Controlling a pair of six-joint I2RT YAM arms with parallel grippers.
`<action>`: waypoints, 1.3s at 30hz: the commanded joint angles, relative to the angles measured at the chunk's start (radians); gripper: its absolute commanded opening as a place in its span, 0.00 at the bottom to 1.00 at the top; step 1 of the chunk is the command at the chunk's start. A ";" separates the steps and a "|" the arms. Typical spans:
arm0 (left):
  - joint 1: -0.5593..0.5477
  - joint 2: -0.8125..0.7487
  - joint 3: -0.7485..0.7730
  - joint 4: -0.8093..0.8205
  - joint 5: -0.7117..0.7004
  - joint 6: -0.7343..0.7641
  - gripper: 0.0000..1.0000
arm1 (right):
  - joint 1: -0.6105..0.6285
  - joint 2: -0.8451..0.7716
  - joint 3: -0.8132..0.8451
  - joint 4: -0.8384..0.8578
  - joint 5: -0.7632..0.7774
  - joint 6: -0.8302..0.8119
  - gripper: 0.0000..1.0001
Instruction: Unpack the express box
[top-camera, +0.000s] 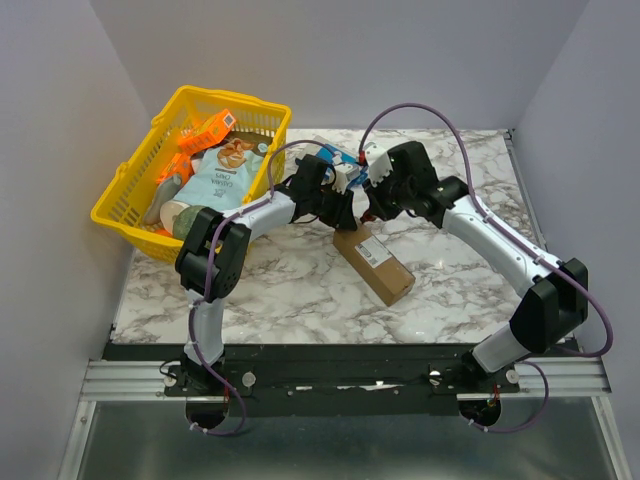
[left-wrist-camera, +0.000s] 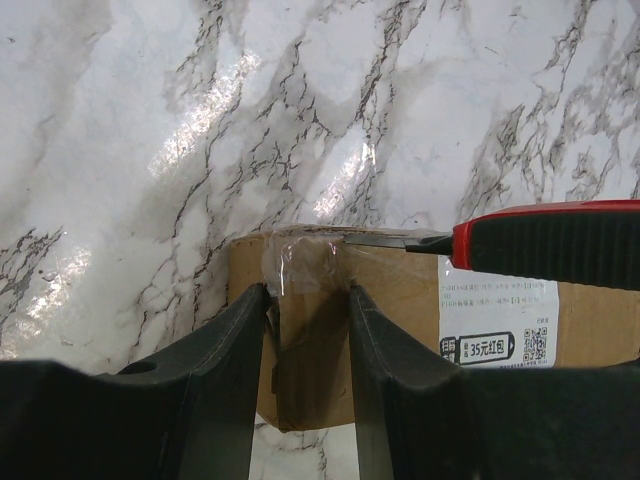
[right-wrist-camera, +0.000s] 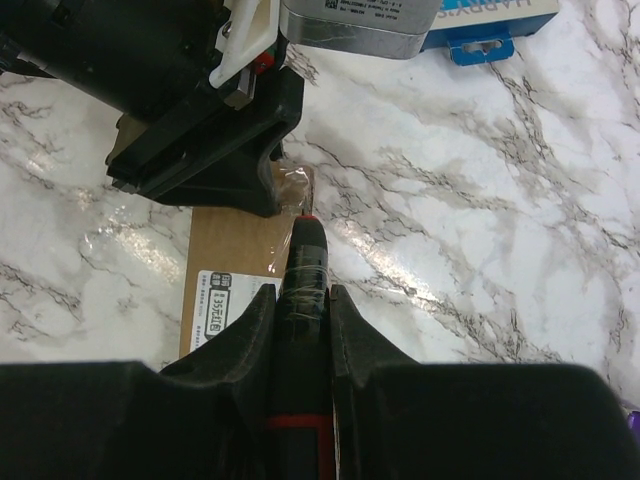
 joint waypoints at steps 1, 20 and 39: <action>-0.001 0.107 -0.055 -0.150 -0.123 0.065 0.37 | 0.009 0.012 0.003 -0.080 0.062 -0.003 0.00; -0.001 0.117 -0.054 -0.170 -0.151 0.077 0.30 | 0.011 -0.049 -0.045 -0.198 0.042 0.023 0.00; -0.003 0.130 -0.046 -0.179 -0.172 0.079 0.24 | 0.011 -0.103 -0.063 -0.300 0.054 0.019 0.00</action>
